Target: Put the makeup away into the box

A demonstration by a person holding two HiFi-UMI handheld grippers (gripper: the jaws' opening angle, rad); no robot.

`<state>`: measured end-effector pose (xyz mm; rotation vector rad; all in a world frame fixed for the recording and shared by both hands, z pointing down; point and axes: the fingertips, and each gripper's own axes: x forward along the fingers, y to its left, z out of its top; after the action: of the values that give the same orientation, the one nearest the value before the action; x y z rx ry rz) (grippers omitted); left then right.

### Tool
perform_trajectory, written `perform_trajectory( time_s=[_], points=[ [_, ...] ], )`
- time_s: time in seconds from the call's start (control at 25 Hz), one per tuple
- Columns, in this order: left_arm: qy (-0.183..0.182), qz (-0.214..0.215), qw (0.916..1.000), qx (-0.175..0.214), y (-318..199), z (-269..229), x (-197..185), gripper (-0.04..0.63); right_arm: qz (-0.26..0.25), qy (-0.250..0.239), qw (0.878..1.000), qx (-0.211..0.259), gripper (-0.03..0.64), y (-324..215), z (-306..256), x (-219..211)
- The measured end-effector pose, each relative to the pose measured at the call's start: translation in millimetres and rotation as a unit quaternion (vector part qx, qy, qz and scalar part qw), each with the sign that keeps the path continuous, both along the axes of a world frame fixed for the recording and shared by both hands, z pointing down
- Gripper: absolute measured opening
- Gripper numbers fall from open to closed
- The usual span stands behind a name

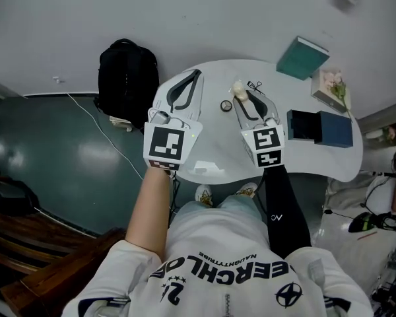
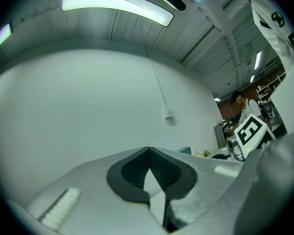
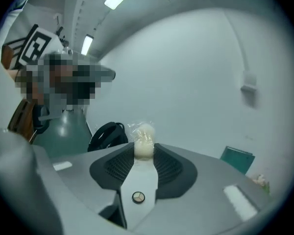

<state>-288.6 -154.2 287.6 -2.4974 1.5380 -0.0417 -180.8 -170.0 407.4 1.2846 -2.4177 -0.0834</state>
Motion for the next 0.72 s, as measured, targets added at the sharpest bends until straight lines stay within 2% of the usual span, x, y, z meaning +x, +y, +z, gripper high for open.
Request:
perform_trajectory(
  time_s=[0.16, 0.32, 0.48, 0.72],
  points=[
    [-0.003, -0.003, 1.0000, 0.005, 2, -8, 3, 0.008, 0.013, -0.040, 0.997, 0.063, 0.158, 5, -54, 10],
    [-0.027, -0.013, 0.9995, 0.013, 5, -11, 6, 0.008, 0.025, -0.080, 0.988, 0.128, 0.163, 13, -92, 20],
    [-0.012, -0.013, 0.9998, 0.010, 6, -13, 14, 0.008, 0.010, -0.074, 0.988, 0.133, 0.164, 20, -91, 17],
    [-0.024, 0.003, 0.9997, 0.010, 1, -14, 54, 0.008, 0.005, -0.073, 0.989, 0.131, 0.167, 16, -91, 46]
  ],
)
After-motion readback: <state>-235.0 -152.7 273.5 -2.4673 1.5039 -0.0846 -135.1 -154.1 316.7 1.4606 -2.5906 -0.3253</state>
